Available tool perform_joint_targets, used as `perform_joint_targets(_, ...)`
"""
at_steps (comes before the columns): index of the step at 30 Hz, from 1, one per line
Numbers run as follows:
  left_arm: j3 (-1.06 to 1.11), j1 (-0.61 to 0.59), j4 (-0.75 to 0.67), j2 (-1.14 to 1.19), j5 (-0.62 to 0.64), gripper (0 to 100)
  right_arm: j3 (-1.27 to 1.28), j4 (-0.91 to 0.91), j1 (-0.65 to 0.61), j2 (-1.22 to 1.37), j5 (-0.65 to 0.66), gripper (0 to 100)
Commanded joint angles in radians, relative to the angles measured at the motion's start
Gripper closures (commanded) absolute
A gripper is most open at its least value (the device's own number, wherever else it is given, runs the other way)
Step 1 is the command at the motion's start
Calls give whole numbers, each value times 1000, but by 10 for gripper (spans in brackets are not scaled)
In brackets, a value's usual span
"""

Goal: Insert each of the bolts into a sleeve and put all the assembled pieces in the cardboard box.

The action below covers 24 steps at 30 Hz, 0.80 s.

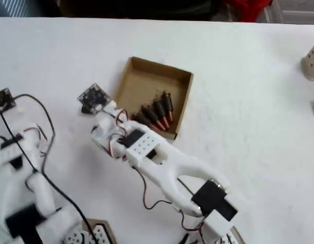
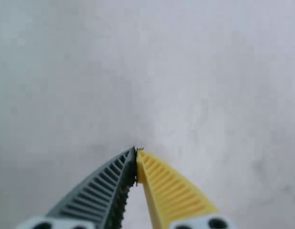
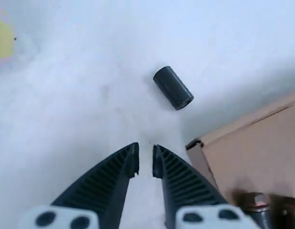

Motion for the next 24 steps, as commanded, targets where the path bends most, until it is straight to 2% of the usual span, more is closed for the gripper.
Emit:
perform_joint_targets(1, -201, -35, 112, 157, 74, 977, -107, -7, 18, 36, 169, 887)
perform_joint_targets(8, -222, -33, 129, 176, 74, 977, -341, -7, 58, 255, 218, 872)
perform_joint_targets(13, -222, -31, 129, 176, 69, 977, -497, 1, 61, 406, 310, 870)
perform_joint_targets(20, -224, -30, 129, 180, 68, 977, -603, 113, 33, 476, 344, 701)
perform_joint_targets(24, -224, -28, 129, 180, 68, 977, -681, 120, 36, 542, 388, 709)
